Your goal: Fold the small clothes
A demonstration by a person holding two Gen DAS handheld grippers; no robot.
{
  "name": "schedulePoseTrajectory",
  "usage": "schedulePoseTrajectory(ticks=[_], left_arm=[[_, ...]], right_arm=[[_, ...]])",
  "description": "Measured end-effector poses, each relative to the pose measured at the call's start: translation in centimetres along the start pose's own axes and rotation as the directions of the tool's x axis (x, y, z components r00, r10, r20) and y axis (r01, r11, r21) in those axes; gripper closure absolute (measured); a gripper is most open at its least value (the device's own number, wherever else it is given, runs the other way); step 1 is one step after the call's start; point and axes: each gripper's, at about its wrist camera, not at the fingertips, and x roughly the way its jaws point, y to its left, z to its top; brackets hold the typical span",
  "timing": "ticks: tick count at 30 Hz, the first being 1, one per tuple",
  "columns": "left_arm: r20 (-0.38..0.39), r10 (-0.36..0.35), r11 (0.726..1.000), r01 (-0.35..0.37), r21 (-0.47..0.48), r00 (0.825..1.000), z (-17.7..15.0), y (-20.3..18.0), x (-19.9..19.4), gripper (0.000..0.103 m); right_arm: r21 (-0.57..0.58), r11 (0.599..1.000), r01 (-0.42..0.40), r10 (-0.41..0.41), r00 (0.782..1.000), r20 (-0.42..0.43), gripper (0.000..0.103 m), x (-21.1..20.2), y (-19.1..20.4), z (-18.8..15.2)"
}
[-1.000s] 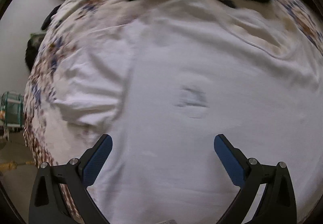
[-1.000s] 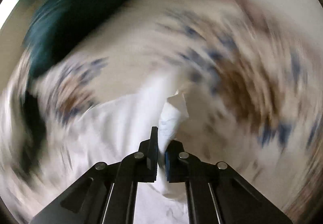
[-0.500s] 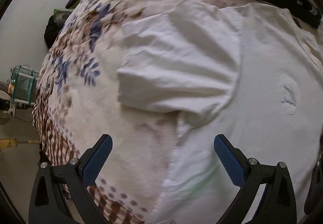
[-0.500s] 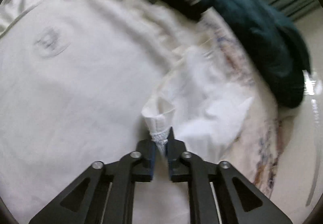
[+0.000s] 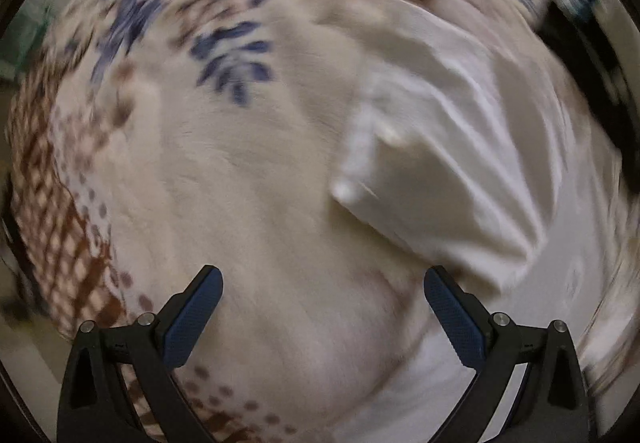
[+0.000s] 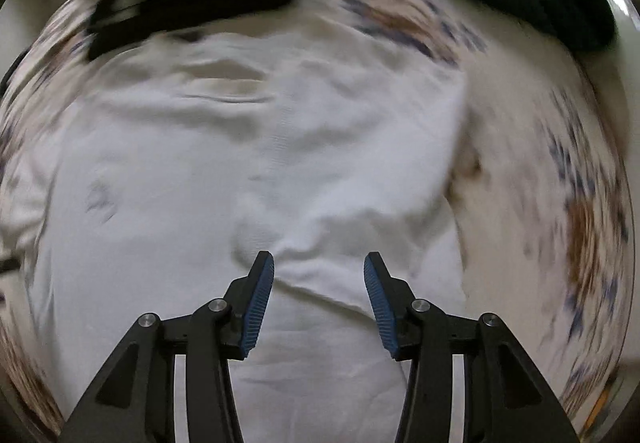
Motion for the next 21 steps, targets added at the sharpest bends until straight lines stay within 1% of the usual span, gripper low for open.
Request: schedulePoseTrajectory(ticks=[1, 2, 3, 4, 5, 7, 10, 11, 13, 14, 15, 16, 17, 18, 19, 20, 21], left_arm=[[-0.003, -0.045, 0.997, 0.044, -0.059, 0.999, 0.4, 0.9, 0.4, 0.000], [-0.023, -0.108, 0.984, 0.103, -0.148, 0.994, 0.9, 1.8, 1.3, 0.000], [-0.034, -0.151, 0.969, 0.141, -0.202, 0.988, 1.2, 2.3, 1.8, 0.001], [-0.037, -0.217, 0.943, 0.200, -0.266, 0.975, 1.4, 2.8, 2.3, 0.001], [-0.031, -0.257, 0.918, 0.234, -0.319, 0.966, 1.7, 3.2, 2.6, 0.001], [0.013, -0.314, 0.874, 0.294, -0.387, 0.949, 2.1, 3.7, 2.5, 0.001], [0.064, -0.356, 0.843, 0.350, -0.409, 0.932, 2.4, 3.6, 2.1, 0.001], [0.074, -0.355, 0.844, 0.354, -0.403, 0.932, 2.5, 3.2, 1.9, 0.001], [0.091, -0.364, 0.858, 0.371, -0.355, 0.927, 2.6, 1.8, 1.5, 0.003], [0.097, -0.358, 0.871, 0.370, -0.323, 0.929, 2.7, 0.9, 1.4, 0.012], [0.101, -0.350, 0.888, 0.364, -0.280, 0.931, 2.8, -0.1, 1.3, 0.033], [0.110, -0.351, 0.899, 0.368, -0.240, 0.930, 2.9, -1.0, 1.2, 0.054], [0.110, -0.345, 0.910, 0.361, -0.203, 0.932, 3.1, -1.9, 1.4, 0.097], [0.106, -0.343, 0.915, 0.357, -0.187, 0.933, 3.3, -2.4, 1.5, 0.098], [0.123, -0.338, 0.918, 0.356, -0.175, 0.933, 3.4, -3.0, 1.4, 0.098], [0.154, -0.330, 0.922, 0.353, -0.159, 0.931, 3.5, -3.6, 0.9, 0.098], [0.197, -0.320, 0.930, 0.347, -0.120, 0.927, 3.4, -4.5, -0.1, 0.098]], right_arm=[[0.034, 0.999, 0.008, -0.007, 1.000, -0.018, 0.053, 0.5, -0.6, 0.5], [0.075, 0.997, 0.016, -0.013, 0.999, -0.045, 0.053, 1.0, -1.3, 0.7], [0.101, 0.995, 0.020, -0.013, 0.998, -0.061, 0.053, 1.4, -1.5, 1.0], [0.126, 0.992, 0.025, -0.016, 0.997, -0.074, 0.053, 1.7, -1.9, 0.9], [0.134, 0.990, 0.044, -0.033, 0.996, -0.081, 0.053, 1.8, -2.1, 0.8], [0.124, 0.989, 0.076, -0.066, 0.994, -0.083, 0.053, 1.9, -2.0, 0.9], [0.098, 0.989, 0.109, -0.101, 0.991, -0.084, 0.053, 1.8, -1.9, 0.7], [0.091, 0.988, 0.124, -0.116, 0.989, -0.087, 0.053, 1.9, -1.9, 0.6], [0.085, 0.987, 0.136, -0.128, 0.987, -0.094, 0.053, 2.0, -1.8, 0.8], [0.081, 0.987, 0.136, -0.127, 0.987, -0.101, 0.053, 2.1, -1.8, 0.8], [0.073, 0.989, 0.131, -0.123, 0.987, -0.108, 0.053, 2.3, -1.5, 0.9], [0.058, 0.990, 0.126, -0.119, 0.987, -0.112, 0.053, 2.3, -0.8, 0.8], [0.048, 0.991, 0.125, -0.119, 0.986, -0.113, 0.053, 2.4, -0.6, 0.7], [0.044, 0.991, 0.122, -0.117, 0.986, -0.116, 0.053, 2.5, -0.6, 0.6], [0.047, 0.992, 0.121, -0.115, 0.986, -0.119, 0.053, 2.5, -0.7, 0.9], [0.056, 0.991, 0.118, -0.111, 0.987, -0.120, 0.053, 2.4, -0.6, 0.9], [0.066, 0.991, 0.112, -0.104, 0.987, -0.119, 0.053, 2.1, -0.5, 0.8]])
